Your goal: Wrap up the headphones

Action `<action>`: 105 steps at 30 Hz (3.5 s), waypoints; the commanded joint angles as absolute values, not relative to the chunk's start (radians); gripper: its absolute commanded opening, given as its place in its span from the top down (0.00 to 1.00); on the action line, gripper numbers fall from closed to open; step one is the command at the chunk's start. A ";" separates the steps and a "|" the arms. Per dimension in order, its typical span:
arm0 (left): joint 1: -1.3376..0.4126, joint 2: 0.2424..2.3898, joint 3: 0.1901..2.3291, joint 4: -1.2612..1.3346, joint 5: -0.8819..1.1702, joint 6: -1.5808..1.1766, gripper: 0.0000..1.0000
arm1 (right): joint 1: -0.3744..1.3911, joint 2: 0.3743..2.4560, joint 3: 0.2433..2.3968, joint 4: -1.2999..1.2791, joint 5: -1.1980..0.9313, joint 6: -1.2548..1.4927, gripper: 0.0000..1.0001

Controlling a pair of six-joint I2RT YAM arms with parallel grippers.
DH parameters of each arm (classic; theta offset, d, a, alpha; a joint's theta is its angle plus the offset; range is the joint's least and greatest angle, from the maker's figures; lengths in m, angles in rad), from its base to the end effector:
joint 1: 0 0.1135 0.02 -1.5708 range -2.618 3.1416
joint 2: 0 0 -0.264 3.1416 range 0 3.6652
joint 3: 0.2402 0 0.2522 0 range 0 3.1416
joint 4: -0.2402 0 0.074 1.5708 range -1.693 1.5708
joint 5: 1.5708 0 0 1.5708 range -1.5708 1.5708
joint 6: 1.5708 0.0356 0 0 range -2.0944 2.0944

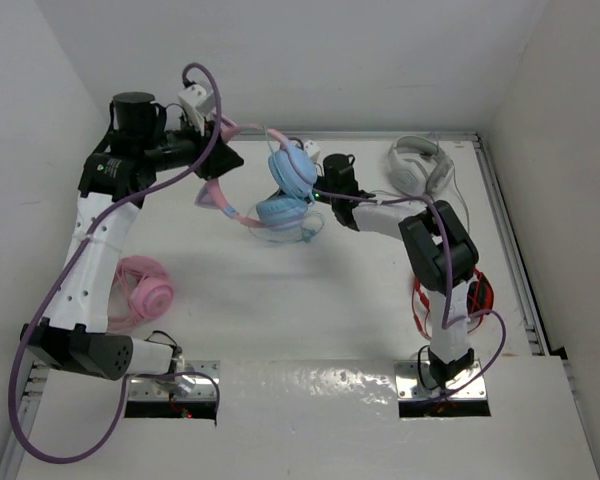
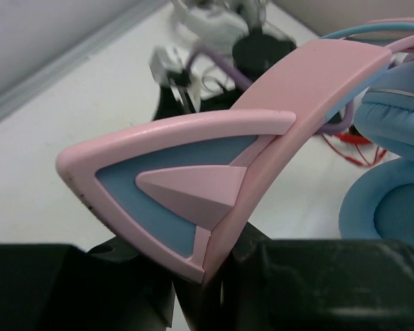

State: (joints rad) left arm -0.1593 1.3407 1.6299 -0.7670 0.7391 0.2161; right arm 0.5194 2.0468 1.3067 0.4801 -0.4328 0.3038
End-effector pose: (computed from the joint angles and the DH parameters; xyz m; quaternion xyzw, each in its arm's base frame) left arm 0.2594 -0.0660 0.4518 0.3331 0.7476 -0.2947 0.4932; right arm 0.3963 0.2438 0.1999 -0.2134 0.7557 0.3942 0.4774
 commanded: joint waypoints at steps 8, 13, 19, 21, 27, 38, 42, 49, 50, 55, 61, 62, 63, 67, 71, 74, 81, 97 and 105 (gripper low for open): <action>-0.143 1.322 1.836 -0.686 0.670 0.046 1.00 | 0.529 2.092 1.201 0.788 -0.551 0.393 0.21; -0.143 1.327 1.841 -0.689 0.618 0.057 1.00 | 0.525 1.968 1.071 0.716 -0.428 0.267 0.21; -0.143 1.322 1.801 -0.683 0.600 0.069 1.00 | 0.509 1.809 0.963 0.545 -0.236 0.037 0.17; -0.143 1.322 1.798 -0.677 0.595 0.068 1.00 | 0.509 1.773 0.905 0.558 -0.321 -0.093 0.18; -0.143 1.328 1.790 -0.661 0.588 0.058 1.00 | 0.603 1.836 0.931 0.480 -0.316 -0.325 0.16; -0.143 1.325 1.795 -0.666 0.574 0.063 1.00 | 0.643 2.031 1.127 0.357 -0.281 -0.308 0.29; -0.140 1.331 1.784 -0.647 0.587 0.035 1.00 | 0.661 2.091 1.217 0.301 -0.273 -0.265 0.62; 0.000 1.370 1.726 -0.505 0.549 -0.168 1.00 | 0.778 2.011 1.162 0.204 -0.187 -0.264 1.00; 0.039 1.382 1.697 -0.482 0.542 -0.234 1.00 | 0.799 1.991 1.138 0.198 -0.186 -0.273 1.00; 0.192 1.488 1.623 -0.290 0.468 -0.408 1.00 | 0.934 1.864 1.054 0.112 -0.164 -0.317 1.00; 0.196 1.581 1.615 -0.222 0.289 -0.405 1.00 | 1.054 1.784 1.091 -0.047 -0.146 -0.379 1.00; 0.196 1.588 1.612 -0.209 0.270 -0.399 1.00 | 1.077 1.772 1.095 -0.055 -0.141 -0.386 1.00; 0.196 1.600 1.608 -0.201 0.215 -0.388 1.00 | 1.083 1.758 1.094 -0.058 -0.138 -0.388 1.00; 0.196 1.618 1.586 -0.146 0.080 -0.304 1.00 | 1.092 1.657 1.057 -0.046 -0.144 -0.388 1.00; 0.196 1.638 1.592 -0.132 0.034 -0.264 1.00 | 1.092 1.617 1.032 -0.057 -0.092 -0.399 1.00; 0.199 1.661 1.612 -0.146 0.044 -0.250 1.00 | 1.092 1.611 1.023 -0.087 -0.025 -0.405 1.00; 0.222 1.671 1.690 -0.225 0.176 -0.236 1.00 | 1.022 1.628 0.937 -0.054 0.068 -0.377 1.00; 0.259 1.718 1.782 -0.222 0.127 -0.229 1.00 | 1.009 1.566 0.934 -0.111 0.063 -0.337 1.00; 0.258 1.775 1.753 -0.221 0.103 -0.190 1.00 | 1.034 1.522 0.940 -0.101 0.037 -0.344 1.00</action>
State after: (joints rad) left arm 0.2382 1.7947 1.7222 -0.3416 0.1272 -0.1837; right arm 1.0241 1.5482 0.9264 -0.0738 0.0570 -0.3588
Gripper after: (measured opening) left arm 0.196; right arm 0.002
